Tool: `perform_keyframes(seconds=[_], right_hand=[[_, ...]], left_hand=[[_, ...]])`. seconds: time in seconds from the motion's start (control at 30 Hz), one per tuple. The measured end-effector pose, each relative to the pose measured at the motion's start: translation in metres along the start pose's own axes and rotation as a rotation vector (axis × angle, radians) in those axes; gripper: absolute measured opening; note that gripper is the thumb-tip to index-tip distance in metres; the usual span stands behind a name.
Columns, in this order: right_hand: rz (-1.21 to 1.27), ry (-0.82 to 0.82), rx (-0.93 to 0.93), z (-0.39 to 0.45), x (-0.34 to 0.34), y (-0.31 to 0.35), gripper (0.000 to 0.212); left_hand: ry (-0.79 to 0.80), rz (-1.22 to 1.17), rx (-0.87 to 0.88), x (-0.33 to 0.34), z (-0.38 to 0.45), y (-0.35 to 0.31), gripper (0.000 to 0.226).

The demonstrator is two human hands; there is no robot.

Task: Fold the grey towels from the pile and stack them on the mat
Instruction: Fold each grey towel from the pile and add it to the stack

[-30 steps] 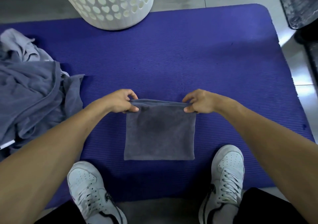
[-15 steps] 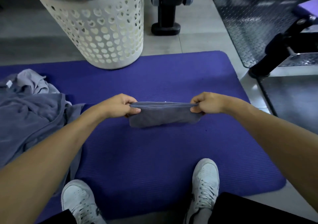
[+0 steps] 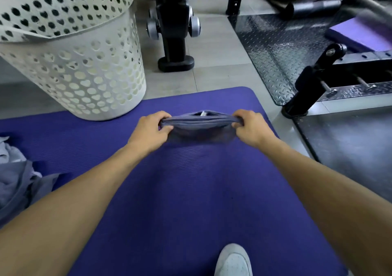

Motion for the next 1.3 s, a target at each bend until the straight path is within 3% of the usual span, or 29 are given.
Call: perform_keyframes(seconds=[0.07,0.17,0.3,0.37,0.5,0.67,0.9,1.0,1.13,1.3], right_hand=[[0.004,-0.081,-0.086,0.013,-0.004,-0.006,0.020],[-0.034,-0.049,-0.100,0.011,0.008,-0.027,0.027],[-0.154,0.207,0.045,-0.026,0.040,-0.060,0.036],[-0.121,0.233,0.087,-0.040,0.045,-0.067,0.039],[-0.082,0.185,0.055,-0.039,0.052,-0.071,0.046],[-0.175,0.240,-0.073,-0.015,0.085,-0.069,0.057],[-0.400,0.363,-0.189,-0.013,0.159,-0.104,0.075],[-0.463,0.304,-0.211,-0.031,0.172,-0.118,0.075],[-0.375,0.294,-0.222,-0.019,0.168,-0.112,0.073],[-0.295,0.161,-0.248,0.037,0.151,-0.089,0.069]], left_hand=[[-0.081,-0.010,0.037,0.004,0.012,-0.003,0.018],[-0.058,0.027,0.039,0.030,0.013,0.005,0.018],[0.305,0.297,0.016,0.083,-0.020,0.024,0.032],[0.363,0.299,-0.008,0.094,-0.035,0.028,0.034],[0.300,0.285,0.048,0.096,-0.038,0.025,0.034],[0.242,0.331,0.184,0.116,0.002,0.026,0.043],[0.401,0.624,0.190,0.199,0.013,0.053,0.069],[0.316,0.595,0.197,0.212,-0.007,0.068,0.071],[0.340,0.633,0.263,0.198,-0.003,0.070,0.071],[0.212,0.529,0.180,0.180,0.054,0.050,0.062]])
Point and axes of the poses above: each hand's wrist, its own z-axis towards the middle knuckle, its own x-axis out of the palm, y = z × x, the point moved 3 cm from there along z, towards the middle knuckle, and after that the axes turned 7 degrees about z, right-handed, at the moved point
